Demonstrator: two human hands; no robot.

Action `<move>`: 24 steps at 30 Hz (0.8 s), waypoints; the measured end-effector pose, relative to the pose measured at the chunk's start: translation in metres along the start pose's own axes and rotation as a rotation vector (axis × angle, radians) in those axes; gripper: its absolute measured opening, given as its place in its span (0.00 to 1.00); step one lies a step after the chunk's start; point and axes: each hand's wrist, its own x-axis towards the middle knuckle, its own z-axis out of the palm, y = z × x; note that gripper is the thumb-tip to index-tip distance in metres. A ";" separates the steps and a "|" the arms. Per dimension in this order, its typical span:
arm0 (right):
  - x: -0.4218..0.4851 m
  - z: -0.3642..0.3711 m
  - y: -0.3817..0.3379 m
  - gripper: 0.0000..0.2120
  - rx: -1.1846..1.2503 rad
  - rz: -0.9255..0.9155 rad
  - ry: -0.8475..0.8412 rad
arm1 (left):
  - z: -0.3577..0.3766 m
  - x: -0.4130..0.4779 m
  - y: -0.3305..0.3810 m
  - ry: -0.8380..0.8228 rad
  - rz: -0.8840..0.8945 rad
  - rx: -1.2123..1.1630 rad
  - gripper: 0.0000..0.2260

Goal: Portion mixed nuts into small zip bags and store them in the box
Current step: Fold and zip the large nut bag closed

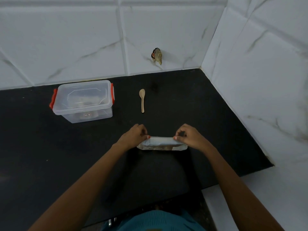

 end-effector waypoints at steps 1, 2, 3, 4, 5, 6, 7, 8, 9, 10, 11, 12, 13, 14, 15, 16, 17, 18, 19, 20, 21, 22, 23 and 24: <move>0.000 0.001 0.001 0.04 0.001 0.011 0.003 | 0.001 0.001 -0.001 0.024 -0.017 0.007 0.11; 0.000 0.003 0.003 0.03 0.001 0.020 0.005 | 0.003 0.001 -0.002 0.044 -0.032 0.014 0.12; 0.000 0.005 0.004 0.02 0.002 0.028 0.008 | 0.004 0.001 -0.004 0.061 -0.046 0.024 0.12; 0.000 0.007 0.006 0.02 -0.004 0.036 0.009 | 0.005 0.002 -0.006 0.075 -0.057 0.045 0.13; -0.001 0.009 0.007 0.02 -0.020 0.041 0.015 | 0.006 0.002 -0.008 0.084 -0.069 0.077 0.13; -0.001 0.010 0.009 0.03 -0.050 0.042 0.025 | 0.007 0.003 -0.011 0.087 -0.090 0.098 0.13; -0.001 0.012 0.011 0.04 -0.088 0.035 0.040 | 0.008 0.003 -0.013 0.084 -0.118 0.095 0.14; -0.001 0.013 0.013 0.05 -0.129 0.024 0.058 | 0.010 0.004 -0.015 0.076 -0.153 0.071 0.15; -0.002 0.015 0.015 0.06 -0.157 0.011 0.079 | 0.012 0.004 -0.017 0.067 -0.190 0.039 0.15; -0.003 0.018 0.018 0.07 -0.158 -0.001 0.104 | 0.015 0.003 -0.019 0.059 -0.223 0.015 0.16; -0.003 0.020 0.021 0.08 -0.131 -0.010 0.127 | 0.017 0.002 -0.020 0.058 -0.245 0.005 0.16; -0.005 0.023 0.024 0.09 -0.080 -0.011 0.144 | 0.020 0.001 -0.021 0.065 -0.255 0.002 0.16; -0.006 0.025 0.026 0.11 -0.021 -0.007 0.155 | 0.023 0.000 -0.022 0.081 -0.255 -0.001 0.17; -0.007 0.026 0.028 0.12 0.022 0.000 0.155 | 0.025 -0.002 -0.022 0.104 -0.250 -0.003 0.18; -0.007 0.028 0.030 0.13 0.036 0.004 0.154 | 0.026 -0.004 -0.022 0.128 -0.240 -0.004 0.18; -0.007 0.029 0.030 0.13 0.019 0.002 0.154 | 0.027 -0.004 -0.021 0.147 -0.227 -0.011 0.18; -0.006 0.030 0.030 0.12 -0.014 -0.004 0.159 | 0.028 -0.005 -0.021 0.165 -0.210 -0.024 0.16; -0.005 0.030 0.030 0.11 -0.040 -0.006 0.164 | 0.029 -0.005 -0.021 0.182 -0.191 -0.033 0.15; -0.003 0.030 0.030 0.11 -0.046 -0.004 0.165 | 0.029 -0.004 -0.021 0.201 -0.175 -0.036 0.14; -0.002 0.030 0.030 0.10 -0.037 0.001 0.161 | 0.029 -0.004 -0.021 0.216 -0.163 -0.035 0.13; -0.002 0.030 0.030 0.09 -0.026 0.006 0.155 | 0.028 -0.004 -0.021 0.226 -0.153 -0.037 0.13; -0.001 0.030 0.030 0.08 -0.021 0.010 0.149 | 0.027 -0.003 -0.021 0.223 -0.150 -0.053 0.13; -0.001 0.029 0.030 0.07 -0.016 0.015 0.146 | 0.026 -0.003 -0.020 0.214 -0.152 -0.087 0.13; -0.001 0.027 0.029 0.05 -0.006 0.018 0.144 | 0.023 -0.002 -0.018 0.196 -0.165 -0.136 0.13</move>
